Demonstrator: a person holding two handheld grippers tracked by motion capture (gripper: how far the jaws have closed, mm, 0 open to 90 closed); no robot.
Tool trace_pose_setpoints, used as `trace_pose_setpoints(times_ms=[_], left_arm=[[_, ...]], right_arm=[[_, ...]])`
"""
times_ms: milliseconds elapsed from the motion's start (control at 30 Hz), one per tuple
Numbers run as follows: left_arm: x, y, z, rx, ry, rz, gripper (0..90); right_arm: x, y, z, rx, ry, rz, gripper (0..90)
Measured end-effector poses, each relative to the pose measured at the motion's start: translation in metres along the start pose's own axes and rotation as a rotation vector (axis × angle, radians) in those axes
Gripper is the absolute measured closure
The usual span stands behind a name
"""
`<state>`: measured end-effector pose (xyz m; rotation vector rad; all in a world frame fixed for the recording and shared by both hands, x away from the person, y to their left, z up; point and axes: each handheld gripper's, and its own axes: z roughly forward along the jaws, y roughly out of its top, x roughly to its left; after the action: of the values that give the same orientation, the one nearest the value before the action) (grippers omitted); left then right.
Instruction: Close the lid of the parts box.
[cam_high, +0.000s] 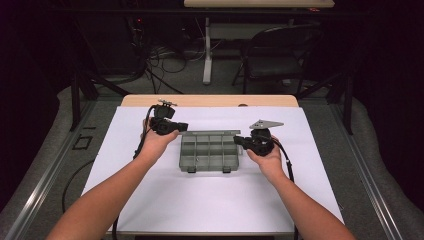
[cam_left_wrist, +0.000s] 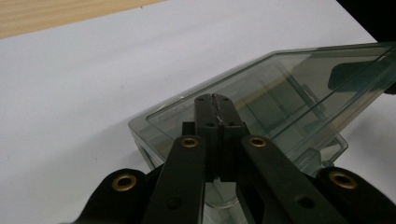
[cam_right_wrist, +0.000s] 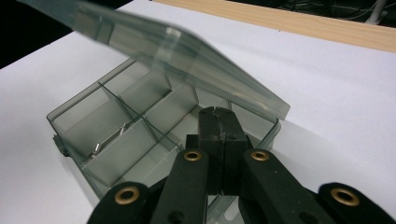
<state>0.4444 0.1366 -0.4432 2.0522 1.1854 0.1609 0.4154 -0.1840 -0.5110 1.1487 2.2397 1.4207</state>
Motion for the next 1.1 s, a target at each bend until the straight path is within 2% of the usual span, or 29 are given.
trace_pose_setpoints(times_ms=[533, 667, 933, 1100], left_arm=[[-0.008, -0.016, 0.003, 0.013, -0.023, 0.024, 90.0], [-0.008, -0.02, 0.004, 0.012, -0.029, 0.02, 90.0], [-0.01, -0.028, 0.007, 0.026, -0.037, 0.023, 90.0], [-0.011, -0.031, 0.009, 0.032, -0.047, 0.022, 90.0]], right_arm=[[0.003, -0.01, -0.01, -0.009, 0.018, 0.001, 90.0], [0.004, -0.014, -0.011, -0.011, 0.019, 0.014, 90.0], [0.006, -0.022, -0.012, -0.005, 0.017, 0.001, 90.0], [0.006, -0.027, -0.013, -0.005, 0.016, 0.01, 90.0]])
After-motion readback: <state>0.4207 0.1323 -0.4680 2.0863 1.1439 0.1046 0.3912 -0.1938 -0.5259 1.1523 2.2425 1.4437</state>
